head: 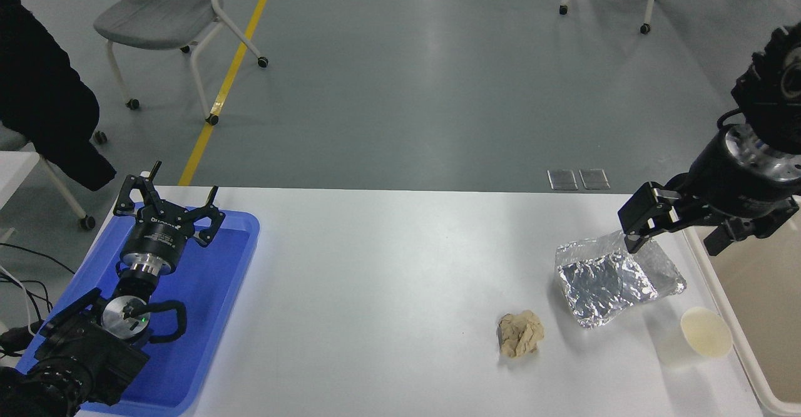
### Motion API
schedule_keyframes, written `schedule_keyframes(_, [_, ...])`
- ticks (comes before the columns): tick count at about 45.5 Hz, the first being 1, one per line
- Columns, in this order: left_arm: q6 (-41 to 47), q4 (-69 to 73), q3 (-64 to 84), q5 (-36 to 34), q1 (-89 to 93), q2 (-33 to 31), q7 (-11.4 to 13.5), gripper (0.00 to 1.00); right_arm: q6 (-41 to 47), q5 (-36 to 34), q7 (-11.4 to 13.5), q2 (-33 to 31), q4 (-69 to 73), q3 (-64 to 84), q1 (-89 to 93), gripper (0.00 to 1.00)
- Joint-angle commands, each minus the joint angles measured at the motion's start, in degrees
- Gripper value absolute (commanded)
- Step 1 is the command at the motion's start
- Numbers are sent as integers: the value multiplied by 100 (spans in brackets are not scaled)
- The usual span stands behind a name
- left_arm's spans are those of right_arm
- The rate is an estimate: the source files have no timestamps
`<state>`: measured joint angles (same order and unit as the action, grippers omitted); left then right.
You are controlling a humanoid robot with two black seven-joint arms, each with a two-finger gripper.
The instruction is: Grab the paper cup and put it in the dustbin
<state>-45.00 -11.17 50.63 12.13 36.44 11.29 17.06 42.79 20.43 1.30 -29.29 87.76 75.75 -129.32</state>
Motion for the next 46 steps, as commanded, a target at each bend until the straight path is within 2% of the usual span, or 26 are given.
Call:
schedule_keyframes(1, [0,1,-1,0,-5,5,-1,100,-333,1709,-42,-1201,-504,-182,968,100])
schedule_keyframes(9, [0,1,-1,0,-5,5,8,100,-544,2518,-60,-1975,-1199,-946,2154,100])
schedule_keyframes(14, [0,1,-1,0,-5,5,8,100,-974,3019,-69,-2178,-1664,-1746,3323,100])
schedule_keyframes(27, [0,1,-1,0,-5,5,8,100,-1599,3239,-69,-2081,-2614,-3206,5214,100])
schedule_keyframes(46, [0,1,-1,0,-5,14,-1,100,-2064,3327,-69,-1563,-3229,-3716,6366,100])
